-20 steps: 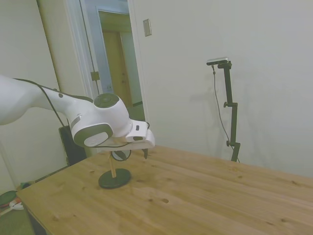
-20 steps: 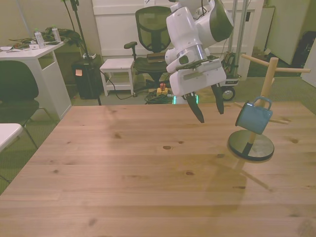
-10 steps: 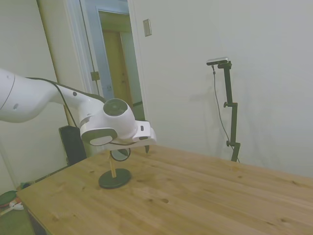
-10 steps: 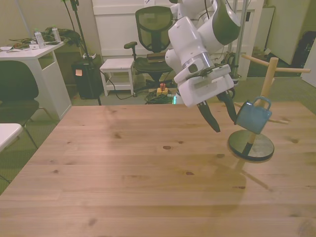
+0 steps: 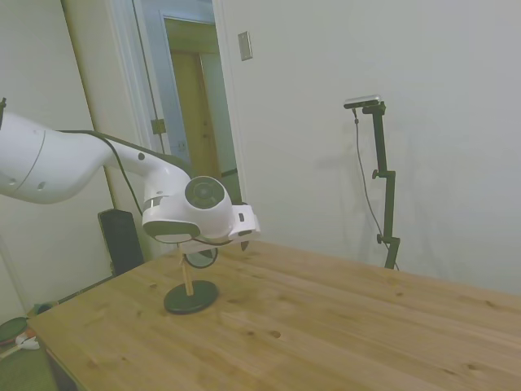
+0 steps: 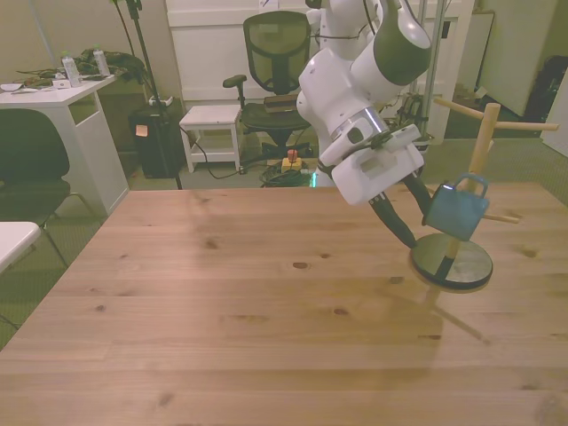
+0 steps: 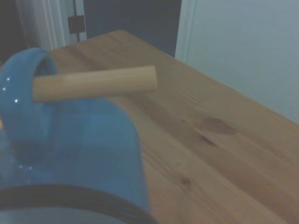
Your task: Unload the mug
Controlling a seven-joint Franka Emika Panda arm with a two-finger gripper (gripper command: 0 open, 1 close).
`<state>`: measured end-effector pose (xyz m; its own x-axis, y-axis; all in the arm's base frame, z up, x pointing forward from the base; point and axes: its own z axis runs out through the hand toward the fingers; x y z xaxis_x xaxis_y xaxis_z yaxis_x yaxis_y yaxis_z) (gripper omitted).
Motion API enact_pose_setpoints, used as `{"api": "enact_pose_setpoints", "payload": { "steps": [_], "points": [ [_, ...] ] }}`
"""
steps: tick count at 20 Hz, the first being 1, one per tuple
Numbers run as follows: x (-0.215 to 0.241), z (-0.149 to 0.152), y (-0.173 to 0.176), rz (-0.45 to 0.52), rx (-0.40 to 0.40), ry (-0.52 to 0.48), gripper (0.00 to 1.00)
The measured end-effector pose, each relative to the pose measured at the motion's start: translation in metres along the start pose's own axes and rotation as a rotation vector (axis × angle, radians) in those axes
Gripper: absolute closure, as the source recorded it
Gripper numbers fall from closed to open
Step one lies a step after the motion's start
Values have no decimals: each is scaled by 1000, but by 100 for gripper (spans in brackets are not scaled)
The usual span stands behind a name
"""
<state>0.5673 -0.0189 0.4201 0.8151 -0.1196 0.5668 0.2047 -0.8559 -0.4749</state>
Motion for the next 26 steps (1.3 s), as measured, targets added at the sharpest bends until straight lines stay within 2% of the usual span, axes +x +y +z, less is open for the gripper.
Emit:
{"api": "enact_pose_setpoints", "payload": {
  "steps": [7, 26],
  "points": [
    [12, 16, -5, -21, 55, -22, 100],
    [9, 17, -4, -59, 134, -71, 100]
  ]
}}
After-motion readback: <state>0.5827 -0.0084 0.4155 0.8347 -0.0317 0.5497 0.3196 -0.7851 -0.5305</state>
